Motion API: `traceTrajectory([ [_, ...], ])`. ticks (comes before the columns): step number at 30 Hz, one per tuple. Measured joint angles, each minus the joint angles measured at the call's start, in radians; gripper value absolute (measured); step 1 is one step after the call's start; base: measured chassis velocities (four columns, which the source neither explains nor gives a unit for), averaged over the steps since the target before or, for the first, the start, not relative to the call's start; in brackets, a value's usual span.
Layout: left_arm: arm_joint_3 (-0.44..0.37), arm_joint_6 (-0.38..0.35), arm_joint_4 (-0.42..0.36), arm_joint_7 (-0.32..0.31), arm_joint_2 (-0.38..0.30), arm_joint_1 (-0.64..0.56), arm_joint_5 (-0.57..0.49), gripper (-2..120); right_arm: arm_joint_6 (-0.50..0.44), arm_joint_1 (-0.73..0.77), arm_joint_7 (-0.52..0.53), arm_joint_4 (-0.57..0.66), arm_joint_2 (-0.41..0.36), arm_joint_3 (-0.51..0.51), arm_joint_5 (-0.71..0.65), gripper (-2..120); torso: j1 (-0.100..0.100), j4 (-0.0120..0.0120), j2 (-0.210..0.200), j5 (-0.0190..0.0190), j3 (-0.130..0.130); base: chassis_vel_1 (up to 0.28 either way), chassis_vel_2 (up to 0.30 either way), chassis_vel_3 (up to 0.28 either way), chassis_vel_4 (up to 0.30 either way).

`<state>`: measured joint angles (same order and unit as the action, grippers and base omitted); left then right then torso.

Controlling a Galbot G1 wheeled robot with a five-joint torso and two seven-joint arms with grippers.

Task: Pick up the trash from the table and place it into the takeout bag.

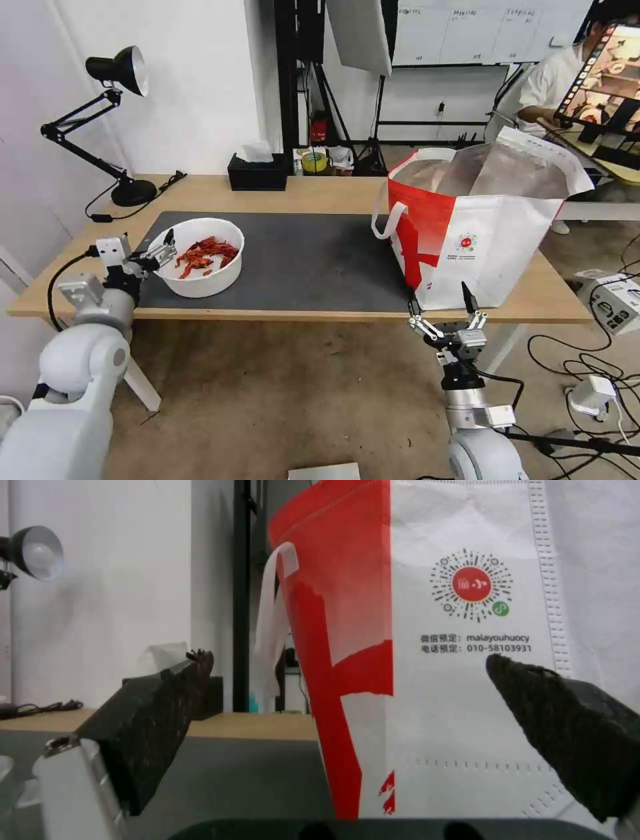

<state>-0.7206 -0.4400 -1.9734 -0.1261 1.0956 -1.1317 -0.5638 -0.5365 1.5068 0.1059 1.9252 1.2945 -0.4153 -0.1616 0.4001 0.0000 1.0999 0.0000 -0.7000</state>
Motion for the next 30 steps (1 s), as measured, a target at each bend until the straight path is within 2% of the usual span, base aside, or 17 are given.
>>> traceTrajectory([
  [5,0.009,-0.040,0.028,-0.007,-0.010,0.029,-0.012,100,0.000,0.000,0.000,0.000,0.001,0.002,0.000,100,0.000,0.0000,0.000,-0.0001,0.000,0.000,0.000,0.000,0.000],
  [11,0.034,-0.142,0.107,-0.020,-0.033,0.100,-0.017,100,0.000,0.004,0.001,-0.001,0.002,0.005,0.001,100,0.000,0.0000,0.000,-0.0001,0.000,0.000,0.000,0.000,0.000],
  [20,0.047,-0.263,0.155,-0.031,-0.069,0.161,-0.050,100,0.000,0.017,0.002,-0.006,0.011,0.008,0.004,100,0.000,-0.0001,0.000,0.0001,0.000,0.000,0.000,0.000,0.000],
  [30,0.064,-0.301,0.190,-0.035,-0.101,0.197,-0.077,100,-0.002,0.016,0.020,-0.012,0.018,0.013,0.020,100,0.000,0.0000,0.000,0.0000,0.000,0.000,0.000,0.000,0.000],
])
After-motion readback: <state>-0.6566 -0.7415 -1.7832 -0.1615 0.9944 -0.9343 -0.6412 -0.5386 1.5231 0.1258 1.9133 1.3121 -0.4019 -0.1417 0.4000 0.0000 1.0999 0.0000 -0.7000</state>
